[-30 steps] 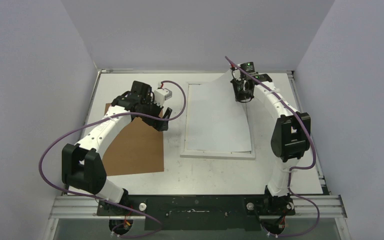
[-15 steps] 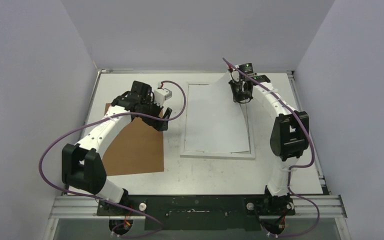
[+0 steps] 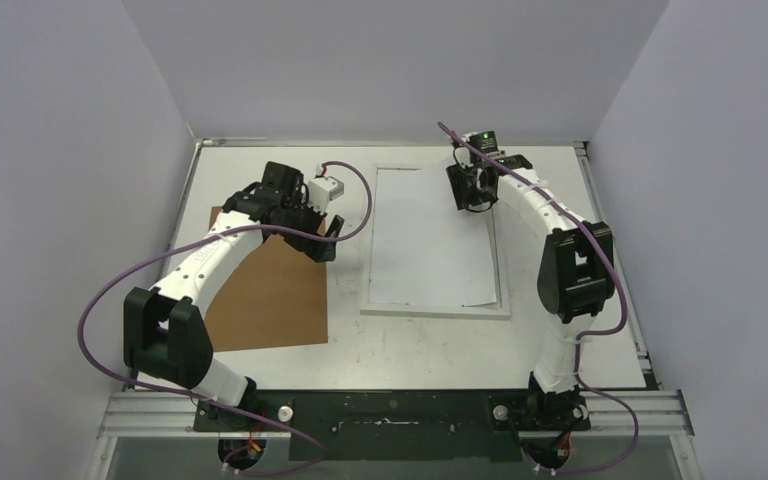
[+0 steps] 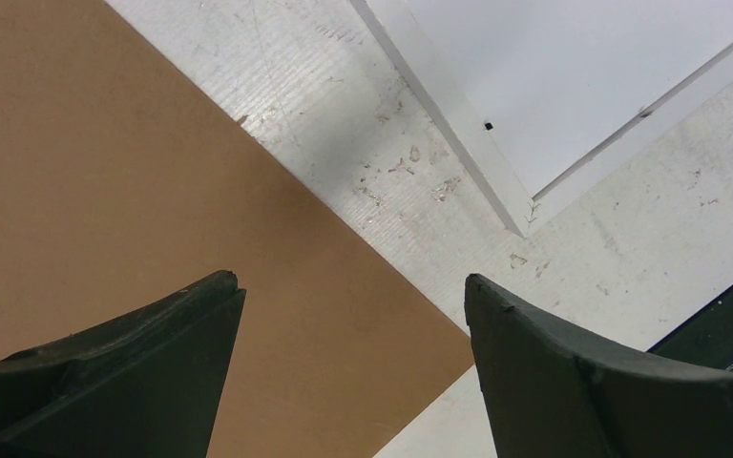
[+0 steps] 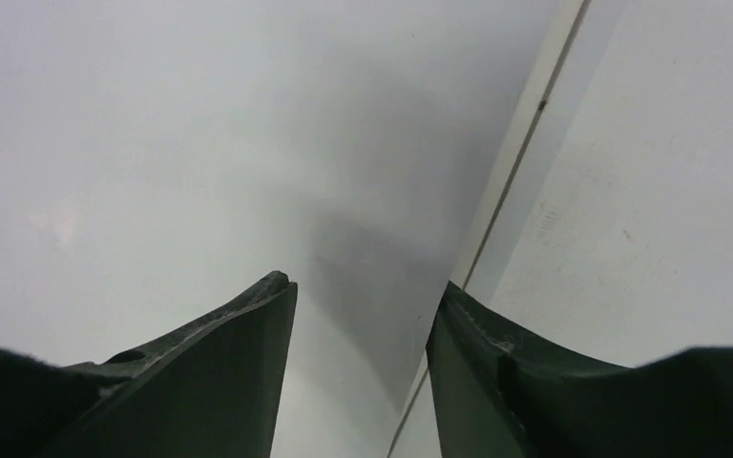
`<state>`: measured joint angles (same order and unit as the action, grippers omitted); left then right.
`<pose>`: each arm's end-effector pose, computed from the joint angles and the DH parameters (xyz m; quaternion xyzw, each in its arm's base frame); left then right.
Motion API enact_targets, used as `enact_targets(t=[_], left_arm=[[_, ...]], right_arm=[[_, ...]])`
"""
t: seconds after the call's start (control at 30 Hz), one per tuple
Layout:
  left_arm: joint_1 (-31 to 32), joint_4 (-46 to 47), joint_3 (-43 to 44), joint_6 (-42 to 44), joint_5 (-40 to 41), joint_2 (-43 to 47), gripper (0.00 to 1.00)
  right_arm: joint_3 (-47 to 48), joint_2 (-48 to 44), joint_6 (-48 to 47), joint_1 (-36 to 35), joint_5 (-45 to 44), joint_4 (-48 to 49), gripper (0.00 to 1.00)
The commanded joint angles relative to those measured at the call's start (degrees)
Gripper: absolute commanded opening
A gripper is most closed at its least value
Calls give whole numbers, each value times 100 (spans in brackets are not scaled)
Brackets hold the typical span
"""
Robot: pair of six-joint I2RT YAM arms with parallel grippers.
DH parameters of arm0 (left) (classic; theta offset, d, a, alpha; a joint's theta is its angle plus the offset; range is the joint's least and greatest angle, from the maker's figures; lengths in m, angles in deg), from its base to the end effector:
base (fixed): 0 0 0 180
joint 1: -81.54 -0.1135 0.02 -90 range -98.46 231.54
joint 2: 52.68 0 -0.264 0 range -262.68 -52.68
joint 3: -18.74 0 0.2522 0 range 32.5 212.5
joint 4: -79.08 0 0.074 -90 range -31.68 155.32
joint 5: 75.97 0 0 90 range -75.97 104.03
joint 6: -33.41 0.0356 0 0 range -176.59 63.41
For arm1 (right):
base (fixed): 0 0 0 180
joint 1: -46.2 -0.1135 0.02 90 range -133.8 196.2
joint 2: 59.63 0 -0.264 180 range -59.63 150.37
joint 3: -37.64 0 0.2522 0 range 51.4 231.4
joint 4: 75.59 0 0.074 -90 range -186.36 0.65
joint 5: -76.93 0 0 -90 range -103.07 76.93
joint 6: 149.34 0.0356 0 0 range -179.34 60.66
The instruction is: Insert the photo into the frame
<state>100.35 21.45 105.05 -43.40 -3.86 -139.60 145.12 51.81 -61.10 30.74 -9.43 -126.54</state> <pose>0.2944 -0.1118 0.2827 0.3028 0.9016 -0.1626 0.2626 0.4149 0.1171 0.2522 -0.1521 0.9408 0.0660 0.2955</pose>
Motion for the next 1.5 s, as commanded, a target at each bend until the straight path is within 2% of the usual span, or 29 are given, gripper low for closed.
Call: enact_targets(t=[0.0, 0.13, 0.27, 0.4, 0.5, 0.67, 0.8, 0.9, 1.07, 1.17, 1.3, 1.47], left_arm=[[19, 55, 142, 91, 37, 84, 85], [18, 30, 180, 108, 49, 96, 85], [19, -4, 207, 125, 49, 96, 85], [9, -24, 218, 156, 81, 104, 85], [-33, -51, 278, 137, 80, 78, 85], [-240, -295, 484, 197, 237, -69, 91], [-1119, -827, 757, 324, 82, -324, 91], [-2189, -1272, 950, 696, 9, -469, 89], [-3429, -1076, 487, 1626, 809, -395, 87], [-4177, -1108, 328, 1833, 783, -622, 85], [-4820, -1209, 176, 1970, 428, -967, 83], [-4960, -825, -286, 2057, 292, -1134, 83]], right_arm=[[3, -43, 175, -15, -775, 28, 57], [-26, -43, 486, -8, -1368, -191, 72], [-93, -167, 703, 49, -2178, -253, 74], [-193, -508, 842, 120, -2615, -104, 71], [-383, -765, 875, 75, -2315, 218, 67], [-770, -1149, 1105, -604, -2170, 554, 61], [-1132, -1495, 1602, -1435, -1812, 842, 62], [-1210, -1448, 2097, -2084, -1300, 1163, 62], [-799, -783, 2649, -3249, -854, 1603, 65], [-547, -223, 2889, -3682, -659, 1825, 66], [-319, 411, 3217, -3961, -80, 2003, 67], [-234, 875, 3571, -4052, 164, 2072, 69]])
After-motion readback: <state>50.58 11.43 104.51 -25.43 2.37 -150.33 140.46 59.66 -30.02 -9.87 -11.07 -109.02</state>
